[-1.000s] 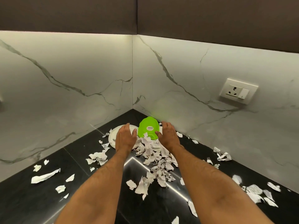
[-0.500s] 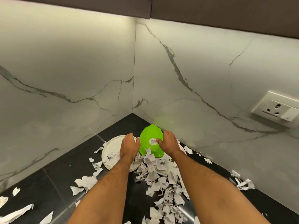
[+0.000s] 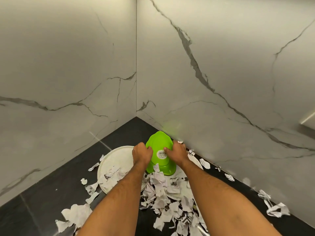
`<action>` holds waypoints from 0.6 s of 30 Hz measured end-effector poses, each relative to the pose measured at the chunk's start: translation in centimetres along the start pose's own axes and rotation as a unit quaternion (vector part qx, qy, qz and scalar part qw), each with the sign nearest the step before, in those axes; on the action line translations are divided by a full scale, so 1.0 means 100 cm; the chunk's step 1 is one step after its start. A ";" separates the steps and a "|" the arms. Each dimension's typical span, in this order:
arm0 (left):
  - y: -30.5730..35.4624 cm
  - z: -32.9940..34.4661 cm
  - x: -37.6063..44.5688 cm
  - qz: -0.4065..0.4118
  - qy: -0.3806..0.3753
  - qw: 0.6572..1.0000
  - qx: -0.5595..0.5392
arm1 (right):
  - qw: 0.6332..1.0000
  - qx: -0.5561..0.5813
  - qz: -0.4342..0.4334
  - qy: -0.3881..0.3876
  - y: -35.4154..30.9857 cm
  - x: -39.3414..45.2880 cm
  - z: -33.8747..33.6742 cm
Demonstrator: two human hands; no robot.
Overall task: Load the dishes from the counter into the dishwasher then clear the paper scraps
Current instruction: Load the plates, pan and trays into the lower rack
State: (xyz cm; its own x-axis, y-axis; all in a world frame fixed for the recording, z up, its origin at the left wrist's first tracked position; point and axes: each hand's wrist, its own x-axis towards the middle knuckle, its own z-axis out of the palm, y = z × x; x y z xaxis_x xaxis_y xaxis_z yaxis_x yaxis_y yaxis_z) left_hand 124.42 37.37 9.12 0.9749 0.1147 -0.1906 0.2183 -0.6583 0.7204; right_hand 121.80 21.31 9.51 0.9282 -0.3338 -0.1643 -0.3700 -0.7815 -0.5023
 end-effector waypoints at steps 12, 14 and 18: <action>0.027 -0.034 -0.028 0.029 0.053 0.983 -0.173 | 0.987 0.104 -0.068 0.101 -0.015 -0.039 -0.032; 0.038 -0.050 -0.041 0.072 0.067 0.976 -0.196 | 0.979 0.122 -0.088 0.139 -0.019 -0.054 -0.045; 0.056 -0.080 -0.072 0.143 0.096 0.964 -0.205 | 0.958 0.154 -0.125 0.206 -0.031 -0.088 -0.072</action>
State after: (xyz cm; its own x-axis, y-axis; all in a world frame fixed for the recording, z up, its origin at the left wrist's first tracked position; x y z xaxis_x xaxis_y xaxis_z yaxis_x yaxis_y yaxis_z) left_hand 118.92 38.82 19.85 0.9791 0.1331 0.1536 -0.1006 -0.3394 0.9353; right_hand 114.49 22.90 18.67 0.8681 -0.3866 0.3113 -0.0509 -0.6933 -0.7189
